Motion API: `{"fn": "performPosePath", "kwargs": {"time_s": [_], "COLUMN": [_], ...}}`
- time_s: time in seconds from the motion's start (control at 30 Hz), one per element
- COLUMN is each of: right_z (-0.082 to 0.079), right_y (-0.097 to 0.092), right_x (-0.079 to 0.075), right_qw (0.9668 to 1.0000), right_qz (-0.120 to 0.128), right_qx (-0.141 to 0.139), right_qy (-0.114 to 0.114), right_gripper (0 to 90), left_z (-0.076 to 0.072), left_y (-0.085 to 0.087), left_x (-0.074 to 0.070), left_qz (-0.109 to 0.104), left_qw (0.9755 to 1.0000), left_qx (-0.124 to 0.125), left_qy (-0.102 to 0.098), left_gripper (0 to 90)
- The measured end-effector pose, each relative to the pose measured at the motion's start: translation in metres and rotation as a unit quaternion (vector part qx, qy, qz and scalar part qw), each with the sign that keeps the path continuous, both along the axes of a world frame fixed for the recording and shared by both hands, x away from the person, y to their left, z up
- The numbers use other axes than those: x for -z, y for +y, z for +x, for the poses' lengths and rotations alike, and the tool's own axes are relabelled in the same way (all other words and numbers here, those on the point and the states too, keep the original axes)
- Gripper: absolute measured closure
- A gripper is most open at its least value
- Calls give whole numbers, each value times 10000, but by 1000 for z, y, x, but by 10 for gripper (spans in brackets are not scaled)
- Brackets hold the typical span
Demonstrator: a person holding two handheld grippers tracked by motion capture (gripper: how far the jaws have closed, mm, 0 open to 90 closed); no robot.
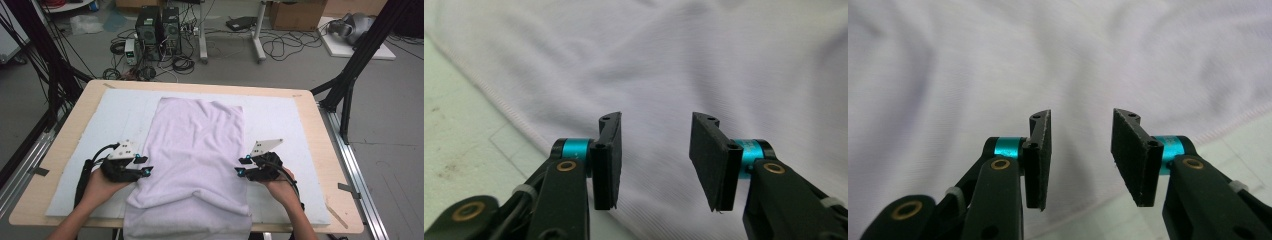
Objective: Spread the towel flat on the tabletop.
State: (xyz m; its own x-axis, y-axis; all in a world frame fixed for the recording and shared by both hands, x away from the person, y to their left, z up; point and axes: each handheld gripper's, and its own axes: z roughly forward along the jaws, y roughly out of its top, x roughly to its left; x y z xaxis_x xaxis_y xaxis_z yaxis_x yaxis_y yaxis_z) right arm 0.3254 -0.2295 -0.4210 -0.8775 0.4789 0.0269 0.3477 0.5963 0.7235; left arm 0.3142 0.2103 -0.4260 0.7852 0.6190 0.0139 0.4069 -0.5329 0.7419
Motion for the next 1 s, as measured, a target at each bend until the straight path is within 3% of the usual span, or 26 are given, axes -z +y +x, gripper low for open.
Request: {"fn": "performPosePath", "kwargs": {"time_s": [0.07,0.1,0.13,0.17,0.2,0.23,0.27,0.3,0.4,0.47,0.53,0.63,0.73,0.83,0.9,1.0], "right_z": [11,15,18,19,21,25,29,32,48,59,69,78,74,58,43,17], "right_y": [0,1,2,2,2,2,2,2,-3,-4,-3,-2,-5,-15,-19,-13], "right_x": [10,14,17,18,17,16,14,11,1,-2,-1,6,3,-13,-21,-19], "right_qw": [9996,9994,9992,9994,9995,9990,9989,9988,9974,9966,9953,9940,9931,9939,9956,9981], "right_qz": [-96,-160,-178,-156,-156,-155,-241,-345,-340,-307,-346,-369,-322,148,444,423], "right_qx": [170,190,154,154,56,70,186,319,624,762,882,1026,1116,1025,752,256], "right_qy": [217,257,320,252,271,402,345,142,-90,-118,-186,-98,-173,-371,-328,-365], "right_gripper": [578,594,646,781,852,862,869,873,875,875,875,863,732,655,608,557], "left_z": [12,14,16,17,18,20,23,27,46,60,72,83,78,61,44,21], "left_y": [-5,-4,-3,-4,-4,-4,-4,-3,-3,-5,-8,-13,-5,8,15,17], "left_x": [11,13,13,13,13,12,11,10,4,2,4,9,3,-12,-19,-17], "left_qz": [252,110,74,84,100,123,172,59,29,-79,-11,136,20,-211,-378,-399], "left_qw": [9995,9998,9999,9999,9999,9999,9996,9994,9977,9963,9952,9953,9956,9956,9960,9976], "left_qx": [-144,-88,-54,-35,-40,-78,-206,-330,-576,-742,-813,-843,-857,-757,-617,-326], "left_qy": [136,134,116,80,88,83,-23,-129,-358,-432,-553,-462,-366,-508,-527,-457], "left_gripper": [557,594,703,816,867,875,878,879,879,879,878,862,728,639,614,575]}}
